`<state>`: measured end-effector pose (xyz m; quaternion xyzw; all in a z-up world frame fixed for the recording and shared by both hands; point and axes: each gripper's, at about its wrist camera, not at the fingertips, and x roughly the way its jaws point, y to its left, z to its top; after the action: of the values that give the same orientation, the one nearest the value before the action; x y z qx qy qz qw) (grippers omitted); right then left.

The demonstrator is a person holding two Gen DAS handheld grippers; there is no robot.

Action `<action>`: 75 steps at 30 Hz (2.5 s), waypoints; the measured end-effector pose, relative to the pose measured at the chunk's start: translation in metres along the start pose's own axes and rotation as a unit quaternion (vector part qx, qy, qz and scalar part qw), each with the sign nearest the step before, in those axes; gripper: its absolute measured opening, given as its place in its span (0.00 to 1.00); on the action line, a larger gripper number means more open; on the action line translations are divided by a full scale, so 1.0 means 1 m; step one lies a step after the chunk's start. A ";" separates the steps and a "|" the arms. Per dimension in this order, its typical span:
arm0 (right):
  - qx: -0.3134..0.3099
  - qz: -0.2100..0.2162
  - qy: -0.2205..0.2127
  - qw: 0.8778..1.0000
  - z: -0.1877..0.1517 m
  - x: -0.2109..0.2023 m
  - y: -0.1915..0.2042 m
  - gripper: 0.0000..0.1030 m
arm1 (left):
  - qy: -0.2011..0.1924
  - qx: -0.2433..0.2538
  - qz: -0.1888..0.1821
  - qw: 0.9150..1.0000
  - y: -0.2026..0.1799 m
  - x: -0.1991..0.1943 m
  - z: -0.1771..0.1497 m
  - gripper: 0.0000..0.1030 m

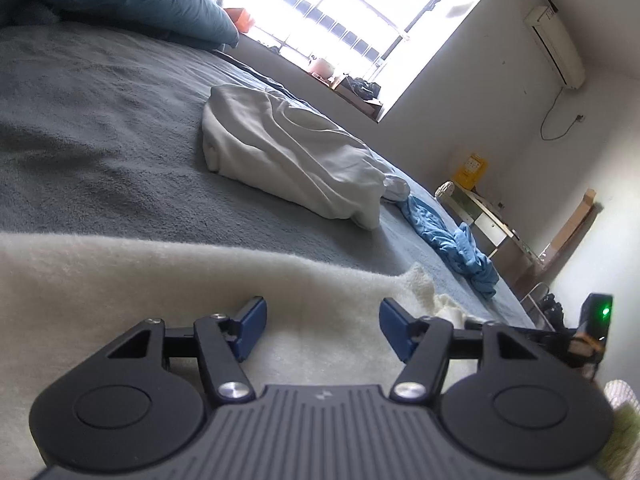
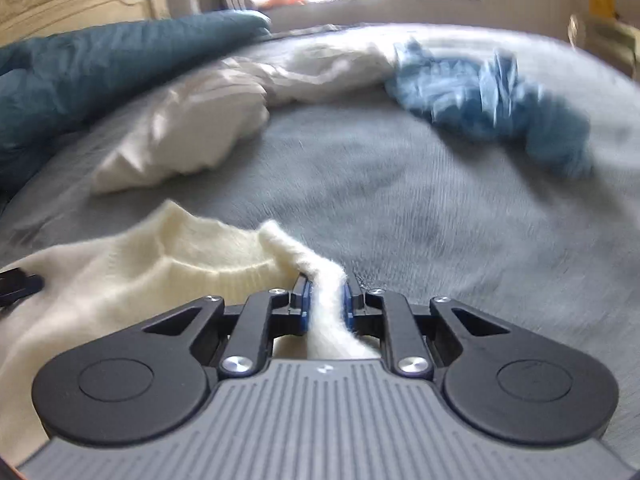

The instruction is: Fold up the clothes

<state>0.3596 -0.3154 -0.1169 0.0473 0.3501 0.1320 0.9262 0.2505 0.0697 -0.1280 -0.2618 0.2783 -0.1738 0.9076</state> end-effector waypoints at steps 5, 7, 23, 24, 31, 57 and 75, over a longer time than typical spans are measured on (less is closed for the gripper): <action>0.037 -0.028 -0.012 0.999 0.010 -0.016 -0.004 0.34 | -0.009 -0.028 -0.004 1.000 0.011 -0.003 0.003 0.58; 0.042 -0.030 -0.036 0.998 0.016 -0.036 0.003 0.34 | -0.013 -0.036 -0.001 0.999 0.014 -0.004 0.004 0.58; -0.099 0.102 0.145 0.979 0.006 0.000 0.131 0.20 | -0.021 -0.050 0.015 0.998 0.021 -0.009 0.008 0.58; -0.099 0.074 0.144 0.982 0.010 0.015 0.126 0.11 | -0.023 -0.053 0.014 0.998 0.023 -0.009 0.008 0.58; 0.038 -0.064 0.045 0.996 0.064 -0.020 0.047 0.10 | -0.031 -0.079 -0.022 0.996 0.034 -0.015 0.009 0.61; 0.185 -0.122 -0.040 0.974 -0.075 -0.285 -0.105 0.52 | 0.133 0.172 -0.101 0.971 -0.233 0.032 -0.119 0.75; 0.272 -0.351 0.149 0.884 -0.013 -0.103 -0.231 0.62 | 0.112 0.118 -0.166 0.973 -0.199 0.039 -0.130 0.81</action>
<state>0.3260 -0.5656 -0.1031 0.1512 0.4997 -0.2963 0.7998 0.1702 -0.1574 -0.1219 -0.1743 0.3087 -0.3817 0.8536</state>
